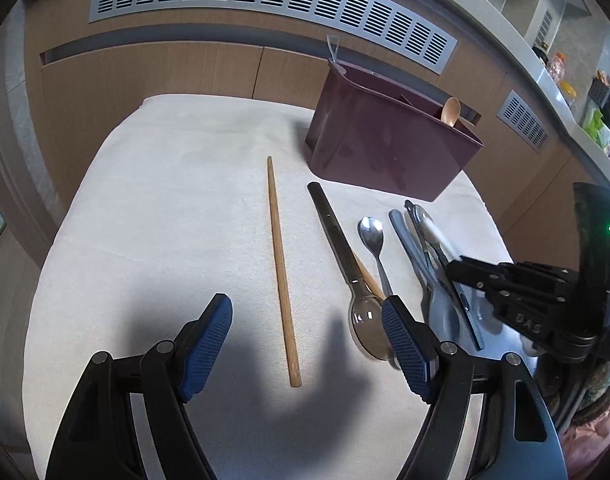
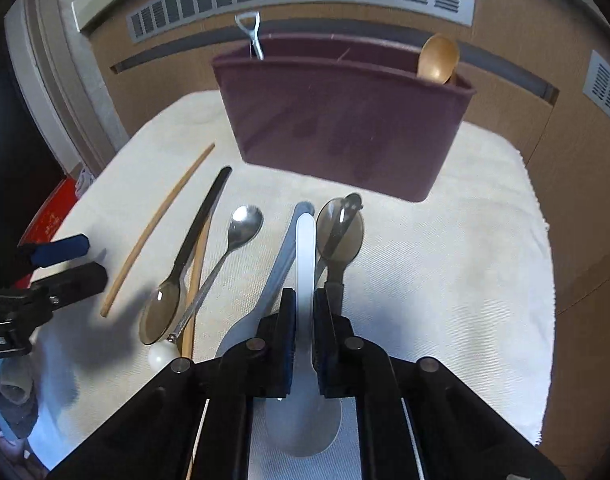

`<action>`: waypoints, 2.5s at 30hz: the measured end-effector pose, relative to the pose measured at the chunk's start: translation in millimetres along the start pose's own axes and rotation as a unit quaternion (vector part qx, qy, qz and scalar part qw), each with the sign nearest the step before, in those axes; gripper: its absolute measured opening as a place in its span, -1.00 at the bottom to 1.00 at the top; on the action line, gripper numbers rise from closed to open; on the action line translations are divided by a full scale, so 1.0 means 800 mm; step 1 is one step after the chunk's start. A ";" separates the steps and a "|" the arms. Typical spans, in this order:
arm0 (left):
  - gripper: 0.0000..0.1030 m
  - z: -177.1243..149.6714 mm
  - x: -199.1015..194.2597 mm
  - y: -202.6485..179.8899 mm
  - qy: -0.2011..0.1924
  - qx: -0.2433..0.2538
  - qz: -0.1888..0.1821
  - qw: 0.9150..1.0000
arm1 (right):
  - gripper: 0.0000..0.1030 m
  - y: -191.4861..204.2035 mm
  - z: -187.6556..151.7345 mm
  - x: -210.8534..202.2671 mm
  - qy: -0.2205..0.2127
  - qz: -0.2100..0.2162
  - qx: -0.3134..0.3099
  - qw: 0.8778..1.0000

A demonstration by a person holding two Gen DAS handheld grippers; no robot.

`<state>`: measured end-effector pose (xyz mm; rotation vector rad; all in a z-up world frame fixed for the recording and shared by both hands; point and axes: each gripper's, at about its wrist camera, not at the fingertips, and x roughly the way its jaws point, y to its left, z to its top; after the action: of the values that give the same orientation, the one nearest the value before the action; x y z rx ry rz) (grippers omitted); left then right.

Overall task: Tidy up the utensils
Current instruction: 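Grasp the white plastic spoon with the right gripper while the left grasps a metal spoon, then lift both spoons, lower them into the caddy and open both grippers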

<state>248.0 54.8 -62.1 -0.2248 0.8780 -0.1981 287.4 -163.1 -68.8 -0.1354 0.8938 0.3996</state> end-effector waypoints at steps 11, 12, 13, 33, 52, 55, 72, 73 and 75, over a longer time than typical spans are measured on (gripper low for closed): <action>-0.18 0.065 0.059 -0.039 0.098 0.052 -0.032 0.993 | -0.83 -0.035 -0.032 -0.038 -0.040 -0.034 0.031 0.998; -0.19 0.073 0.067 -0.040 0.113 0.056 -0.025 0.992 | -0.83 -0.037 -0.036 -0.040 -0.044 -0.035 0.034 0.998; -0.22 0.082 0.078 -0.042 0.129 0.062 -0.013 0.990 | -0.83 -0.039 -0.039 -0.041 -0.048 -0.038 0.035 0.998; -0.76 0.092 0.079 -0.051 0.129 0.093 0.035 0.987 | -0.83 -0.061 -0.057 -0.042 -0.071 -0.006 0.078 0.994; -0.76 0.034 -0.118 -0.059 -0.106 0.063 -0.043 0.991 | -0.83 -0.012 -0.043 -0.124 -0.118 -0.031 0.049 0.991; -0.76 0.033 -0.147 -0.067 -0.136 0.064 -0.049 0.987 | -0.83 -0.005 -0.032 -0.151 -0.141 -0.037 0.039 0.989; -0.76 0.216 -0.258 -0.138 -0.359 0.121 -0.052 0.924 | -0.83 -0.009 0.166 -0.301 -0.362 -0.087 -0.007 0.928; -0.76 0.227 -0.252 -0.137 -0.360 0.119 -0.053 0.924 | -0.83 -0.010 0.171 -0.294 -0.361 -0.084 -0.006 0.929; -0.76 0.243 -0.238 -0.135 -0.355 0.118 -0.060 0.926 | -0.83 -0.017 0.184 -0.274 -0.352 -0.081 -0.003 0.932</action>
<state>272.1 23.3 227.9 -0.1088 0.1147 -0.3088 277.8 -196.4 193.4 -0.0619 0.1680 0.2643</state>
